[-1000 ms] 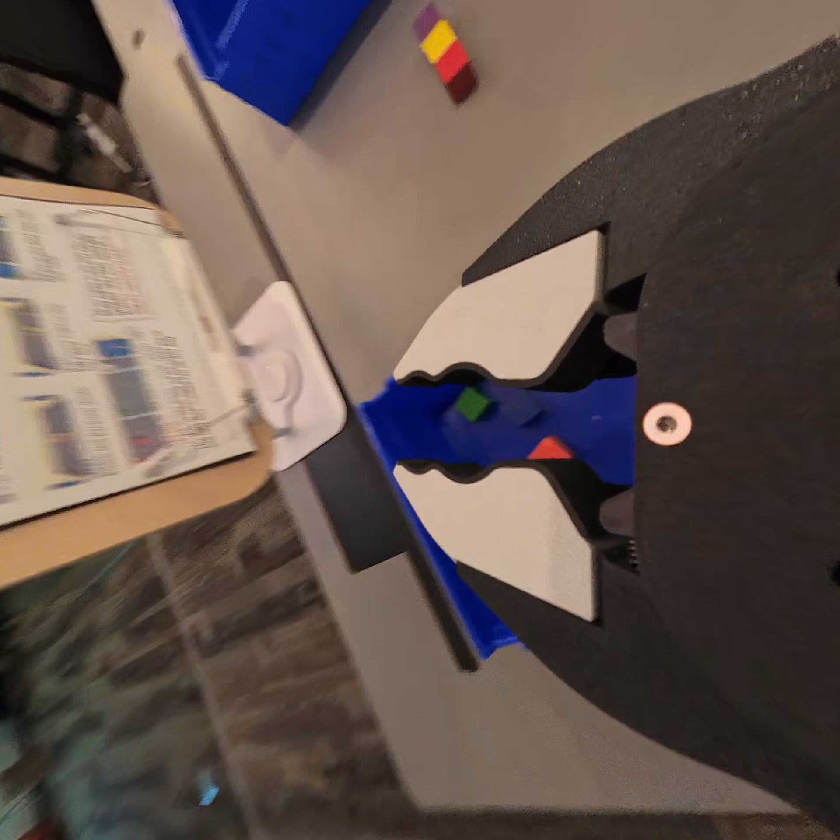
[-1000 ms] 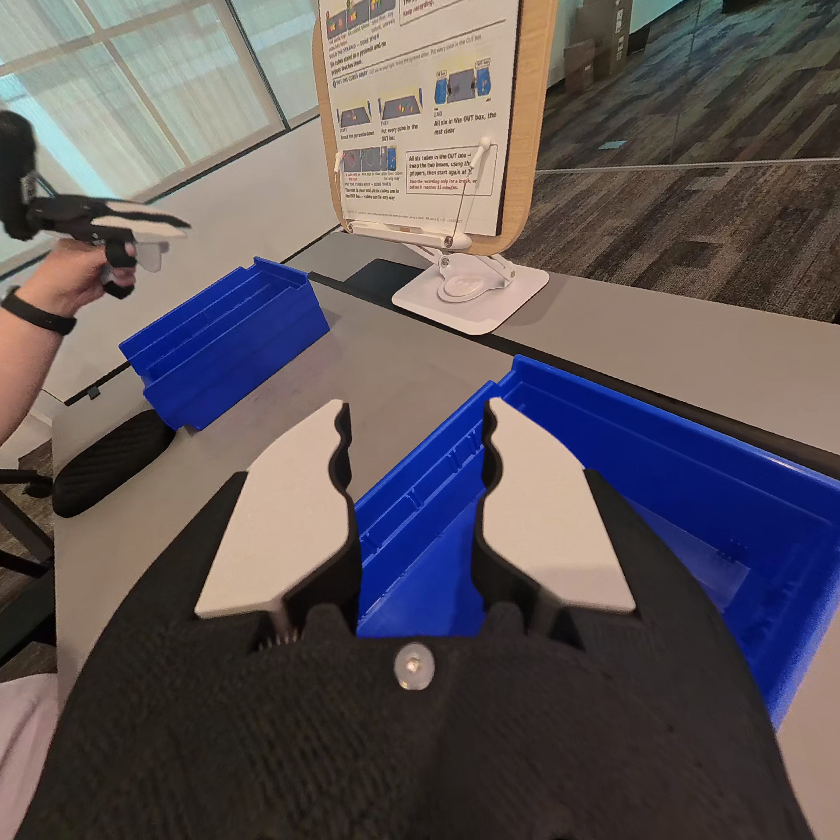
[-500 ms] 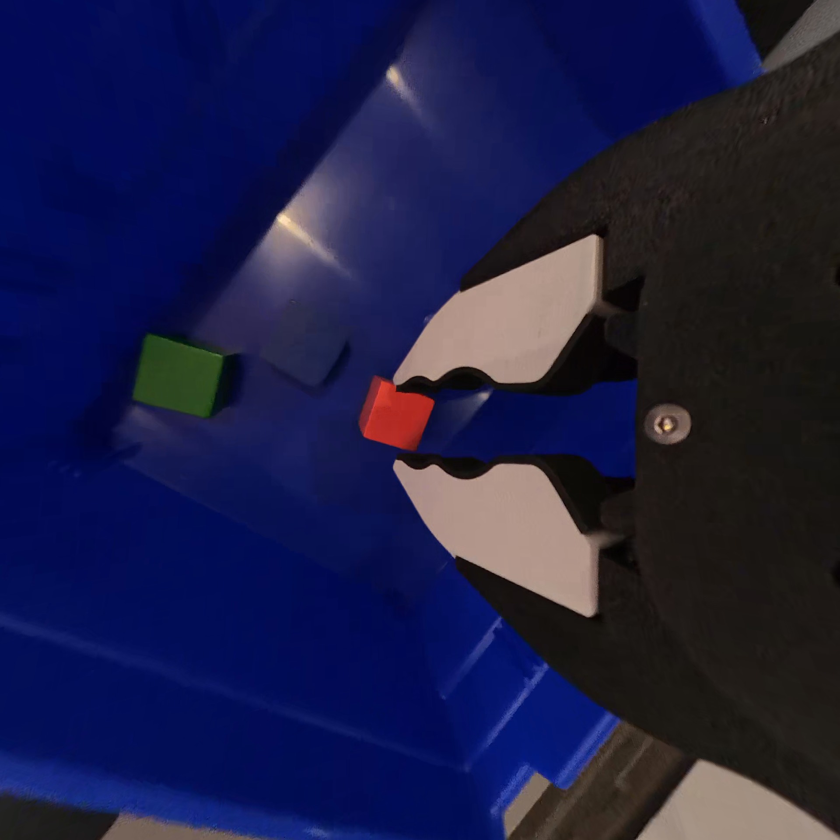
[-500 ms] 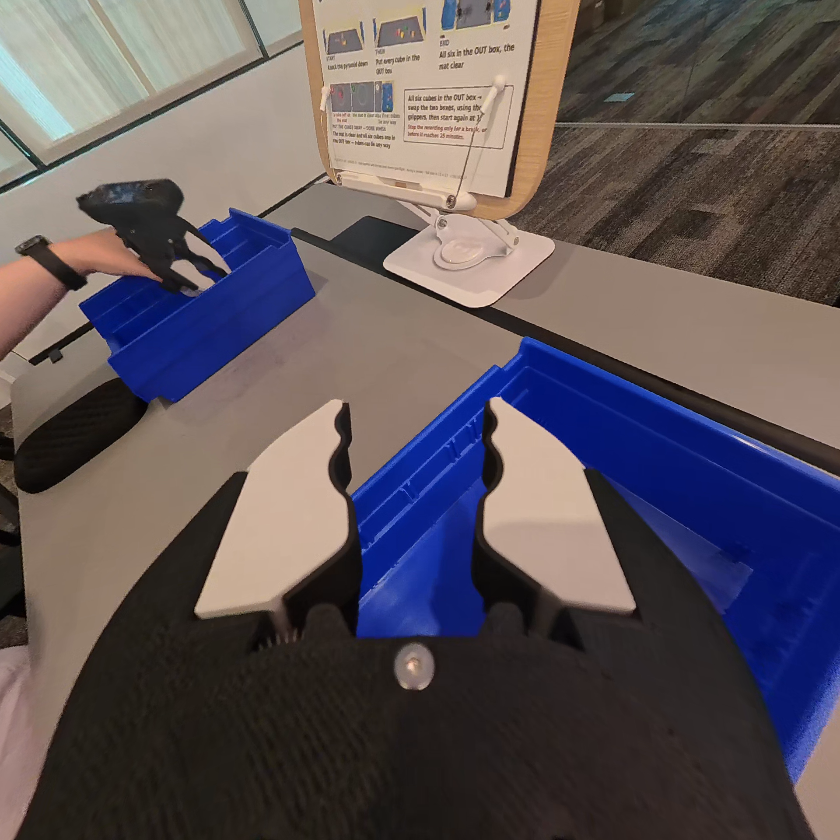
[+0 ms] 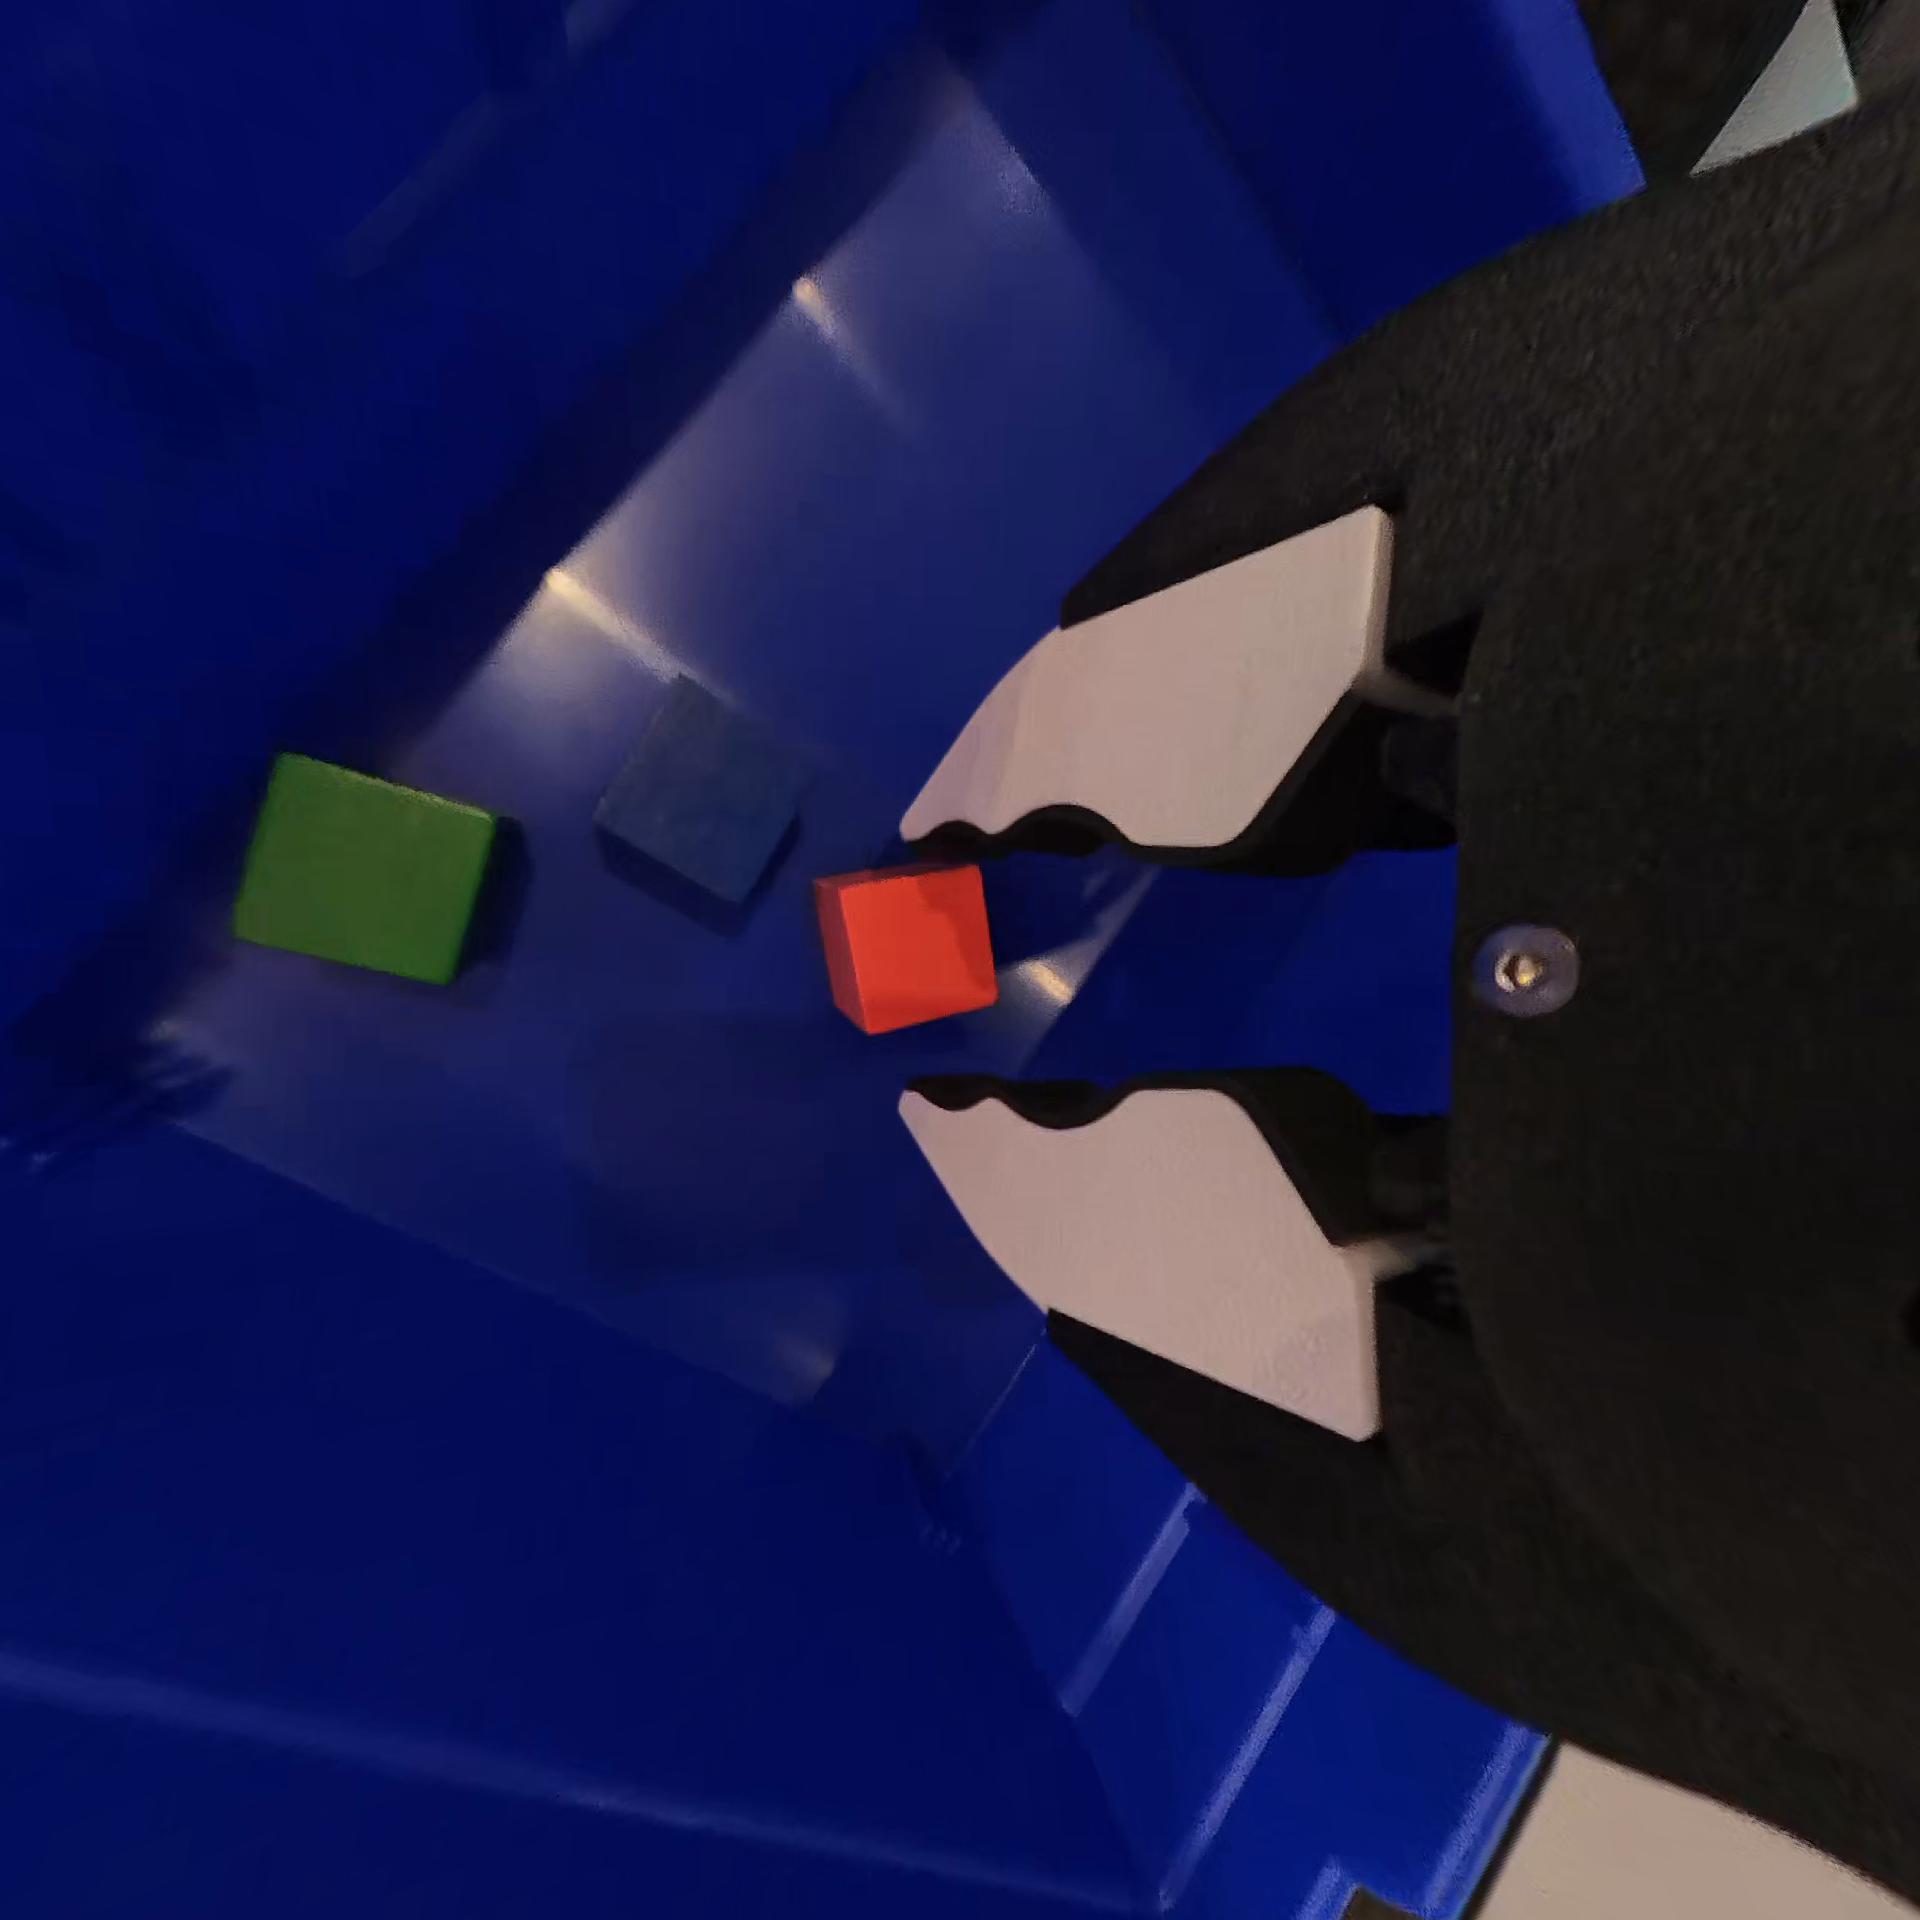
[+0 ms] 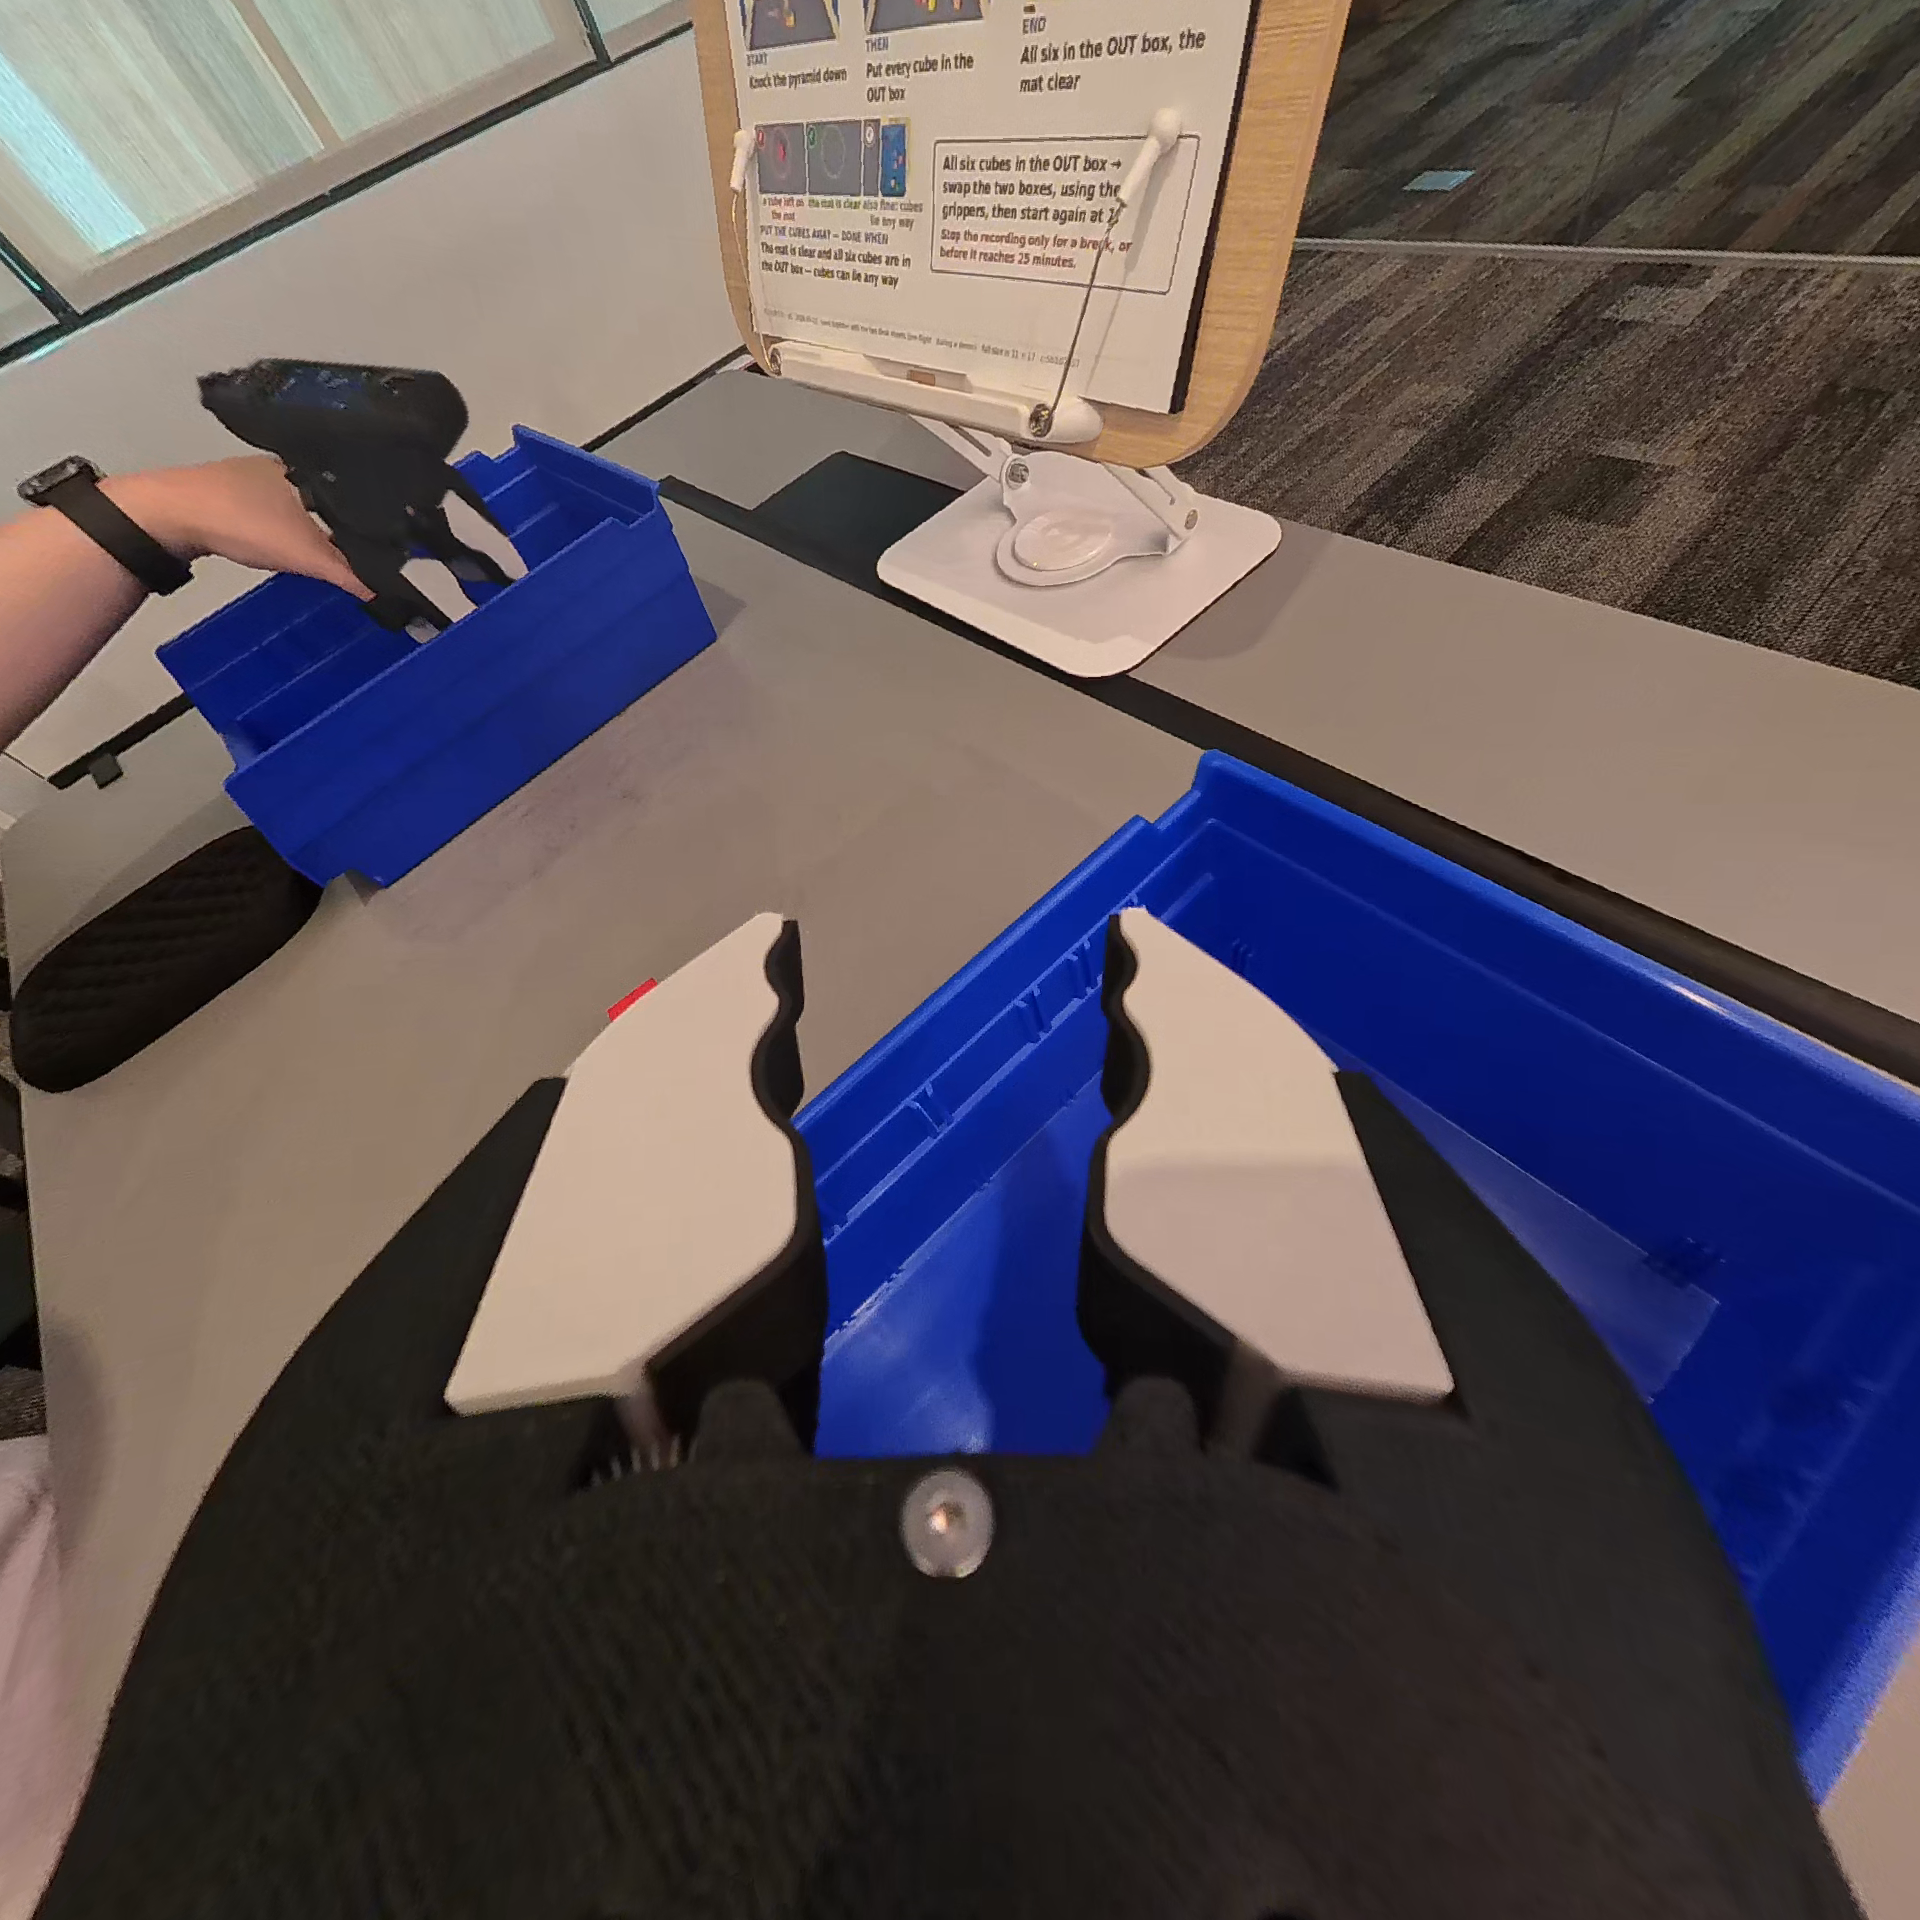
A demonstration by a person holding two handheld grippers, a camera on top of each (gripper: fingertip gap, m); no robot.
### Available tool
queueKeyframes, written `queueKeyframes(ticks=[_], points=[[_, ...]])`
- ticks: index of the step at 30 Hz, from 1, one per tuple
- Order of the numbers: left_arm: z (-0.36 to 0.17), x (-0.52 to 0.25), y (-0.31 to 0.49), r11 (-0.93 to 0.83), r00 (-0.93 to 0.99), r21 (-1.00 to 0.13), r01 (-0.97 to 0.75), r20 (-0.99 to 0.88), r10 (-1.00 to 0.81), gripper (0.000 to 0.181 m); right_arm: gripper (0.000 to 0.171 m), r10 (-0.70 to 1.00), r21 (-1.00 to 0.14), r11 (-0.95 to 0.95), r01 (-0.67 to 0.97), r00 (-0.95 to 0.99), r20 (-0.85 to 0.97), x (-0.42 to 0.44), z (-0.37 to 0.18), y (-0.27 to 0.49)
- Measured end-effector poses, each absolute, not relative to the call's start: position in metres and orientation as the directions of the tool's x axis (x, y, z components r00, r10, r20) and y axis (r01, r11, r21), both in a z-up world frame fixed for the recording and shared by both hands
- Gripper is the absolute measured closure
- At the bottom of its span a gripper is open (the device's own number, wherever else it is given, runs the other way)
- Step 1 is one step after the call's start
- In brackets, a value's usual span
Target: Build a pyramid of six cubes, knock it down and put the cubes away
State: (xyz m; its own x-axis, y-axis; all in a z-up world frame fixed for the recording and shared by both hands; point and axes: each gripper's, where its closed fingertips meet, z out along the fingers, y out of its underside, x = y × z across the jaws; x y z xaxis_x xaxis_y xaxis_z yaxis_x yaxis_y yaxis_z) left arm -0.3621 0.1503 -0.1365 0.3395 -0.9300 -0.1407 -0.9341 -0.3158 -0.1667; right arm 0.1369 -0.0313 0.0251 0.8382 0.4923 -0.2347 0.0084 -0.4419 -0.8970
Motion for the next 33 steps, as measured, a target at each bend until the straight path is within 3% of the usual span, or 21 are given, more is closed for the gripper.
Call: queueKeyframes(ticks=[3, 10, 17, 20, 23, 28, 33], points=[[-0.143, -0.366, 0.151, -0.349, 0.367, -0.142, -0.926, -0.131, -0.921, 0.152, 0.115, 0.489, -0.896, -0.444, 0.014, 0.841, -0.229, 0.137, 0.024, -0.030], [-0.126, -0.368, 0.155, -0.340, 0.373, -0.187, -0.922, -0.187, -0.909, 0.153, 0.115, 0.492, -0.896, -0.444, 0.018, 0.841, -0.226, 0.138, 0.024, -0.030], [-0.028, -0.353, 0.165, -0.297, 0.426, -0.400, -0.867, -0.286, -0.858, 0.153, 0.115, 0.490, -0.899, -0.438, 0.005, 0.839, -0.234, 0.139, 0.025, -0.030], [0.021, -0.315, 0.147, -0.215, 0.398, -0.508, -0.834, -0.284, -0.872, 0.153, 0.115, 0.495, -0.906, -0.423, -0.001, 0.837, -0.232, 0.139, 0.030, -0.032], [0.048, -0.262, 0.113, -0.100, 0.296, -0.547, -0.831, -0.283, -0.912, 0.153, 0.115, 0.504, -0.916, -0.401, -0.005, 0.834, -0.225, 0.138, 0.037, -0.036], [0.046, -0.169, 0.045, 0.090, 0.074, -0.546, -0.833, -0.270, -0.960, 0.154, 0.115, 0.515, -0.930, -0.368, -0.007, 0.831, -0.210, 0.137, 0.048, -0.043], [-0.002, -0.101, -0.004, 0.200, -0.097, -0.472, -0.859, -0.234, -0.967, 0.154, 0.115, 0.526, -0.938, -0.346, -0.009, 0.827, -0.201, 0.135, 0.054, -0.048]])
